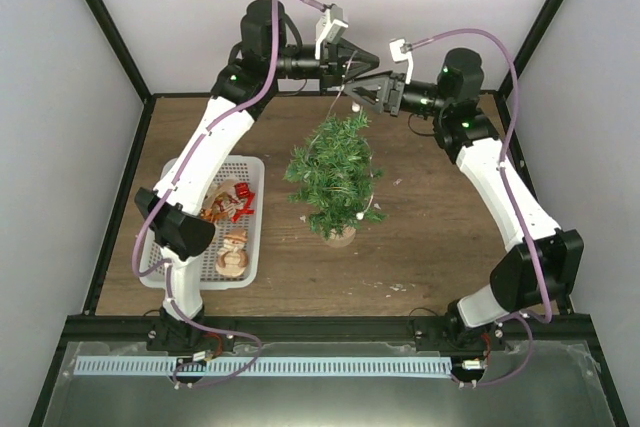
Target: Decorate the small christmas tree
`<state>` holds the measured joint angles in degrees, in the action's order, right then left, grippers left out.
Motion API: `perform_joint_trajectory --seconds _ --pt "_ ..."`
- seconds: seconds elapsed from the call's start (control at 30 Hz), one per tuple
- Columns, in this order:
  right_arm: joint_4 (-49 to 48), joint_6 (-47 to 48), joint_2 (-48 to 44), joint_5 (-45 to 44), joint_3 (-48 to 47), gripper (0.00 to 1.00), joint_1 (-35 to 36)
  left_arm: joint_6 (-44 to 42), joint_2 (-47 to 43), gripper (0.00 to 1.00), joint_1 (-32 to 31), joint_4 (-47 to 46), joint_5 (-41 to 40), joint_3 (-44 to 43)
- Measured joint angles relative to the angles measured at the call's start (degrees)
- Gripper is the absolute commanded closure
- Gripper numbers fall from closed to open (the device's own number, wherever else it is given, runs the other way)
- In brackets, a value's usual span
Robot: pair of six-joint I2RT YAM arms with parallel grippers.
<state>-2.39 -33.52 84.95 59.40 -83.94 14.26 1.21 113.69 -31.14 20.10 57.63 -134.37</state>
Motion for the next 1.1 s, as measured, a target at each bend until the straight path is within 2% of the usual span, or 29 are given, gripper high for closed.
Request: perform_joint_trajectory --seconds 0.07,0.1,0.17,0.27,0.3,0.73,1.1 --pt "-0.28 0.04 0.79 0.0 -0.07 0.43 1.18 0.07 0.0 0.97 0.0 -0.07 0.17 0.0" --pt "-0.24 0.07 1.29 0.04 -0.13 0.48 1.77 0.09 0.0 0.96 0.0 -0.09 0.2 -0.02" --pt "-0.22 0.15 2.64 0.09 -0.63 0.64 2.95 0.13 0.11 0.96 0.0 -0.22 0.35 -0.11" --pt "0.04 0.46 4.11 -0.04 -0.96 0.95 3.87 0.15 0.26 0.96 0.0 -0.33 0.52 -0.13" --pt "0.2 0.46 4.44 -0.22 -1.16 0.99 3.98 0.13 0.33 0.96 -0.02 -0.31 0.55 -0.13" --pt "0.61 0.68 4.0 -7.91 -2.32 0.99 3.65 -3.17 0.24 0.89 -0.57 2.45 0.48 0.48" --pt "-0.66 -1.9 -1.9 -16.94 -2.14 0.99 -0.17 -6.86 -0.9 0.82 -0.63 4.94 -1.51 3.04"
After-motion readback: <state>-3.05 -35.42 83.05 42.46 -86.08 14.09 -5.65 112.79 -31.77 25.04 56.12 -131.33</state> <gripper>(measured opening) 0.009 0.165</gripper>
